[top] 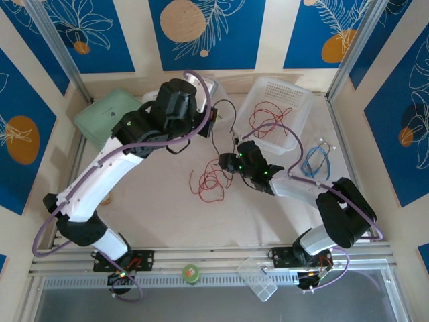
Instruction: Untangle the cables
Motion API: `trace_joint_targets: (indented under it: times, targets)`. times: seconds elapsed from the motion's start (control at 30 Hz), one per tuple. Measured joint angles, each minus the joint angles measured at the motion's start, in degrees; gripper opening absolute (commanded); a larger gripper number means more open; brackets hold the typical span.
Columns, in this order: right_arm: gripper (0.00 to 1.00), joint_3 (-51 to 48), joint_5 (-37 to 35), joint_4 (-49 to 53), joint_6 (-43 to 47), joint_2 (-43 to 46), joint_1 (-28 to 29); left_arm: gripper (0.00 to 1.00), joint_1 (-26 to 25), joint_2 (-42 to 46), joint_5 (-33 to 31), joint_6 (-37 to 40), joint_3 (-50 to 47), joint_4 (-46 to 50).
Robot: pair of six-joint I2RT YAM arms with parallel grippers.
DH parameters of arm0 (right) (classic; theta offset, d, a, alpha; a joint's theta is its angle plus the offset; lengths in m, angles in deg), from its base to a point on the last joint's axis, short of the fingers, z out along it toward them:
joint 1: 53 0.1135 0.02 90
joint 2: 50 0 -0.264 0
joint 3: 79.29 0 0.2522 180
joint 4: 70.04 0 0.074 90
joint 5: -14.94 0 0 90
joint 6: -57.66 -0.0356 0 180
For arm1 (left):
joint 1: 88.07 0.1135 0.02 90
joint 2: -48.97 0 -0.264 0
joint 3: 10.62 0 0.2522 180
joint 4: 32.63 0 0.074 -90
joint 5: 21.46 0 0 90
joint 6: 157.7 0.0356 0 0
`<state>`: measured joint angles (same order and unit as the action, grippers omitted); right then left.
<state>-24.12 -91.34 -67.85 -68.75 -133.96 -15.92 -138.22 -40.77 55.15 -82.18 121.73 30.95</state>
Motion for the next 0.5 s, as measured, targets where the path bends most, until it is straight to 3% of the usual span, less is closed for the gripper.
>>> trace_joint_targets:
  times: [0.33,0.5]
  targets:
    - [0.55,-2.1,0.4,3.9,0.0,10.5,-0.6,0.00,0.0,-2.2,-2.4,0.5,1.0,1.6]
    - [0.62,-2.1,3.8,5.0,0.9,14.7,-1.2,0.00,0.0,-2.5,-2.4,0.5,1.0,1.7]
